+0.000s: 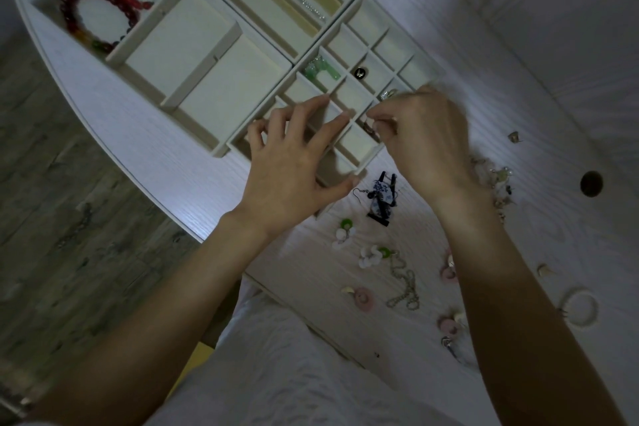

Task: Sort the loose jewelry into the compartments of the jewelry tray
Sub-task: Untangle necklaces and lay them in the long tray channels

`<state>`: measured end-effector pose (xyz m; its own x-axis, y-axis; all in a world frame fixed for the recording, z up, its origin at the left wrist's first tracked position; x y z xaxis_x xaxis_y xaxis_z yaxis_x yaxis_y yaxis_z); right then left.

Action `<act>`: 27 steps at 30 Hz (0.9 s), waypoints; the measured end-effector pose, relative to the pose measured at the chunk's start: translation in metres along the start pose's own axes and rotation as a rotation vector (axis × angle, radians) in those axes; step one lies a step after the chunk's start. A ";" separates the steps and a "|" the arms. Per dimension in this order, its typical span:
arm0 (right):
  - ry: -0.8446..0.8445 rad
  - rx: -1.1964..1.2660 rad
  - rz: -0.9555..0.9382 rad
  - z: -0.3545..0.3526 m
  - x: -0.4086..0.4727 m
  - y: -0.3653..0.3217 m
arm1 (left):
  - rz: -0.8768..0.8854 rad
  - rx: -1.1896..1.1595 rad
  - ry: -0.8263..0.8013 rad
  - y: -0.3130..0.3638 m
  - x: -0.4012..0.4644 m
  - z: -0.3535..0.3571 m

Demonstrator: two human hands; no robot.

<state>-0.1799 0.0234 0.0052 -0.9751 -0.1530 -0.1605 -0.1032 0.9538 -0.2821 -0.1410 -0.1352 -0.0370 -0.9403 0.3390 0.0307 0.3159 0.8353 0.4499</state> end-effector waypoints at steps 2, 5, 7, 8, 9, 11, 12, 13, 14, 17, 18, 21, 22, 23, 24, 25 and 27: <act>0.058 0.091 0.048 -0.007 -0.006 0.003 | 0.000 0.000 -0.004 0.000 0.000 0.000; 0.130 0.211 0.163 -0.017 -0.030 0.019 | -0.002 -0.003 -0.013 0.000 0.000 -0.001; 0.190 0.249 0.258 -0.022 -0.057 0.036 | 0.000 -0.001 -0.015 0.002 0.001 -0.003; 0.217 0.258 0.294 -0.022 -0.072 0.044 | -0.002 0.002 -0.019 0.002 0.002 -0.003; 0.237 0.248 0.307 -0.019 -0.086 0.050 | -0.005 0.006 -0.027 0.003 0.002 -0.004; 0.190 0.215 0.260 -0.005 -0.106 0.051 | -0.011 0.016 -0.042 0.004 0.002 -0.005; 0.136 0.235 0.211 0.004 -0.110 0.046 | -0.013 0.022 -0.046 0.004 0.002 -0.005; 0.095 0.244 0.140 0.015 -0.115 0.040 | -0.012 0.031 -0.053 0.006 0.002 -0.004; 0.075 0.216 0.062 0.024 -0.117 0.032 | -0.015 0.041 -0.056 0.006 0.002 -0.004; 0.109 0.127 0.019 0.041 -0.117 0.025 | -0.029 0.057 -0.060 0.006 0.001 -0.003; 0.142 0.143 0.067 0.041 -0.116 0.029 | -0.033 0.055 -0.060 0.006 0.001 -0.003; 0.191 0.257 0.245 0.035 -0.114 0.049 | -0.038 0.047 -0.055 0.008 0.001 -0.003; 0.209 0.273 0.283 0.032 -0.114 0.054 | -0.041 0.043 -0.056 0.008 0.001 -0.003; 0.234 0.276 0.312 0.029 -0.112 0.058 | -0.044 0.038 -0.056 0.008 0.001 -0.003; 0.249 0.269 0.334 0.026 -0.110 0.061 | -0.046 0.033 -0.055 0.009 0.000 -0.003; 0.242 0.259 0.343 0.023 -0.107 0.063 | -0.047 0.028 -0.051 0.009 0.000 -0.003; 0.155 0.199 0.313 0.022 -0.099 0.064 | -0.056 0.016 -0.054 0.010 0.000 -0.004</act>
<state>-0.0860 0.0940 -0.0183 -0.9729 0.1929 -0.1273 0.2291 0.8770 -0.4223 -0.1377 -0.1282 -0.0291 -0.9486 0.3136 -0.0423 0.2650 0.8603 0.4354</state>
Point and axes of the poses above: each hand's wrist, its own x-axis towards the middle knuckle, its own z-axis out of the palm, y = z × x, the point moved 3 cm from there along x, towards the middle knuckle, and after that the axes turned 3 degrees about -x, right-handed, at the moved point
